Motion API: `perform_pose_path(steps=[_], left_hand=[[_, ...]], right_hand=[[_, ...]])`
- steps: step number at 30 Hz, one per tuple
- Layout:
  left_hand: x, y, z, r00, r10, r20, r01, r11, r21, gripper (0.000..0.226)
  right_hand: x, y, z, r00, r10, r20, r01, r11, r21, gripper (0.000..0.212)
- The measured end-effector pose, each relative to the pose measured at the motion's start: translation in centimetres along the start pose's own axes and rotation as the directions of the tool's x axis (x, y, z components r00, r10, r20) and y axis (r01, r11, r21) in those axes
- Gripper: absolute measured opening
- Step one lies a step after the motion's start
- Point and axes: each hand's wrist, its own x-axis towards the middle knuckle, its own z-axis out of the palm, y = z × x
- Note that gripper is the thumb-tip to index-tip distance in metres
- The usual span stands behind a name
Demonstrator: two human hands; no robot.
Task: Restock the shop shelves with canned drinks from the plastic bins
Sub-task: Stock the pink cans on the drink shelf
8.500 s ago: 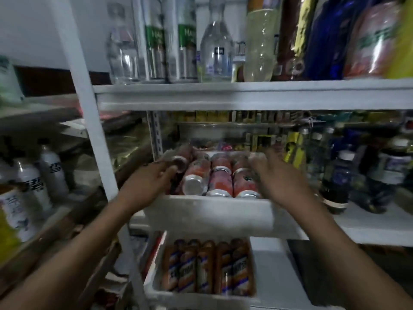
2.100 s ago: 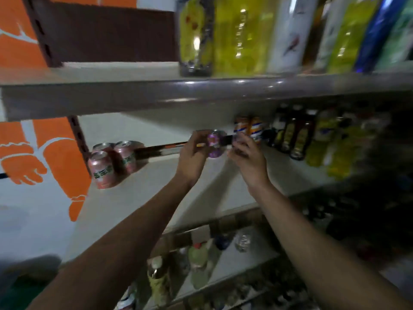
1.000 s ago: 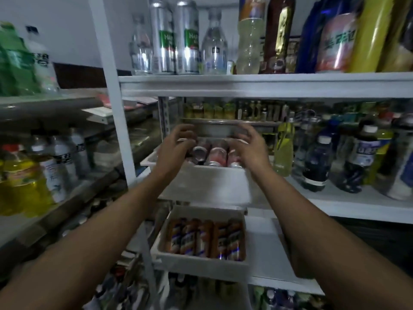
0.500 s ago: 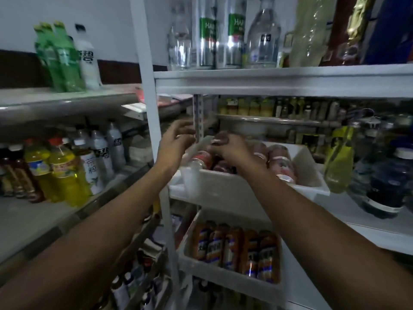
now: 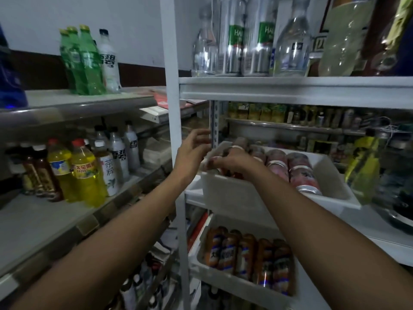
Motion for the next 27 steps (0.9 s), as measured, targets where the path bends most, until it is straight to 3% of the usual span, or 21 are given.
perform_pose_path(steps=[2,6,11,14,16,19,21,23,27], left_hand=[[-0.3,0.4,-0.2,1.0,0.01,0.004,-0.01,1.0,0.005,0.039],[-0.8,0.9,-0.8,1.0,0.016,0.0,-0.016,1.0,0.004,0.042],[-1.3,1.4,-1.3,0.999,0.035,-0.002,-0.035,0.999,0.022,0.036],[-1.8,1.7,-1.5,0.999,0.04,0.001,-0.04,0.998,0.039,0.035],[-1.8,1.8,-1.4,0.999,0.037,0.003,-0.037,0.999,0.037,0.034],[-1.8,1.9,-1.0,1.0,0.02,-0.005,-0.02,1.0,0.024,0.033],[-1.8,2.0,-0.8,1.0,0.021,-0.004,-0.021,1.0,0.018,0.033],[-1.9,2.3,-0.6,1.0,0.013,-0.005,-0.013,1.0,0.009,0.034],[-2.4,2.7,-0.8,1.0,0.017,0.009,-0.017,1.0,0.016,0.036]], right_hand=[[0.1,0.1,0.3,0.999,-0.003,-0.038,0.004,1.0,0.026,0.068],[-0.6,0.2,0.0,0.999,-0.005,-0.047,0.009,0.997,0.074,0.075],[-1.1,0.4,-1.2,0.993,0.118,0.012,-0.115,0.937,0.33,0.05],[-2.0,0.5,-2.4,0.973,0.223,0.051,-0.212,0.79,0.575,0.057],[-2.8,0.3,-3.2,0.962,0.236,0.134,-0.257,0.633,0.73,0.05],[-4.0,0.1,-4.0,0.958,0.14,0.252,-0.287,0.384,0.878,0.044],[-4.3,0.0,-4.2,0.965,0.068,0.255,-0.264,0.247,0.933,0.054],[-4.5,-0.1,-4.1,0.971,0.015,0.238,-0.236,0.21,0.949,0.062],[-5.1,0.0,-3.5,0.978,-0.022,0.206,-0.193,0.265,0.945,0.055]])
